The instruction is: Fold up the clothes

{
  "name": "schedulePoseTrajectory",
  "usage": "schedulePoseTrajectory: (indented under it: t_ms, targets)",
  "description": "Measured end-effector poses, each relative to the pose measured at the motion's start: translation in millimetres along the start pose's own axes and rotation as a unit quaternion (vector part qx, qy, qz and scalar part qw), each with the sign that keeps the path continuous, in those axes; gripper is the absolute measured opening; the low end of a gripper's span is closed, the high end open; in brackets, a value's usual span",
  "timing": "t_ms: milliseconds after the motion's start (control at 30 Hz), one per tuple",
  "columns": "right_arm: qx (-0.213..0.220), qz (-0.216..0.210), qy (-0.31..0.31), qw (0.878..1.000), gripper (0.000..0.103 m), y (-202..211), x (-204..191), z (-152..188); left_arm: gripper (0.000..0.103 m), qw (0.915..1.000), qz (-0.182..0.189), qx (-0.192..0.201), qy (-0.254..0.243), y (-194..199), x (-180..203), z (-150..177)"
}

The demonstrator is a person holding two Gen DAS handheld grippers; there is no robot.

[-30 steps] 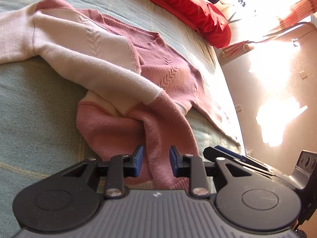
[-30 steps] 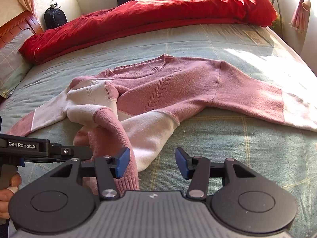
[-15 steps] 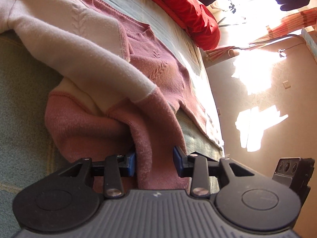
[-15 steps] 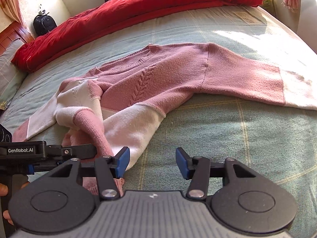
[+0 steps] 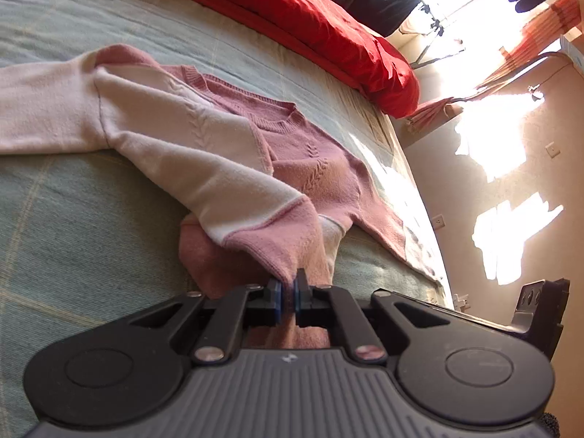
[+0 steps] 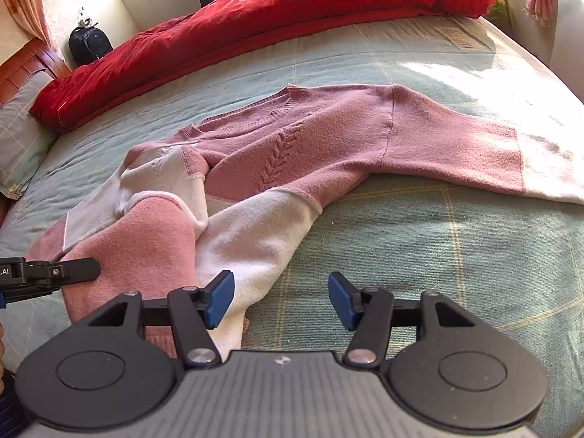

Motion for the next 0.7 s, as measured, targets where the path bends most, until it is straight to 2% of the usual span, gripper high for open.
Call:
schedulePoseTrajectory:
  t_ms: [133,300,467,567,700]
  targets:
    - [-0.001,-0.010,-0.006,1.000,0.062,4.6,-8.4,1.8,0.004,0.9976,-0.048,0.018,-0.047,41.0,-7.9,-13.2]
    - [-0.004,-0.019,0.002,1.000,0.066,9.5,-20.8,5.6,0.004,0.9928,-0.097,0.014,-0.070,74.8,-27.3,-12.8]
    - [-0.027,-0.034,-0.003,0.999,0.068,1.2,-21.9,17.6,0.004,0.9871,-0.142,0.008,-0.074,79.5,-48.1,-3.9]
    - [-0.049,-0.041,-0.022,0.998,0.068,-8.1,-15.5,29.2,0.004,0.9862,-0.151,0.013,-0.066,77.8,-57.3,-4.5]
    - [-0.085,-0.088,-0.018,0.992,0.068,-16.8,-22.5,45.9,0.004,0.9832,-0.169,0.011,-0.066,70.3,-67.6,-8.1]
Point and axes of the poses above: each gripper's, at about its wrist camera, not at the fingertips, and y roughly against the way its jaws point, x to its right, z to its underside, the point moved 2 cm from there along -y, roughly the way its jaws point, and after that the axes turned 12 degrees about x, right-handed, at the moved point
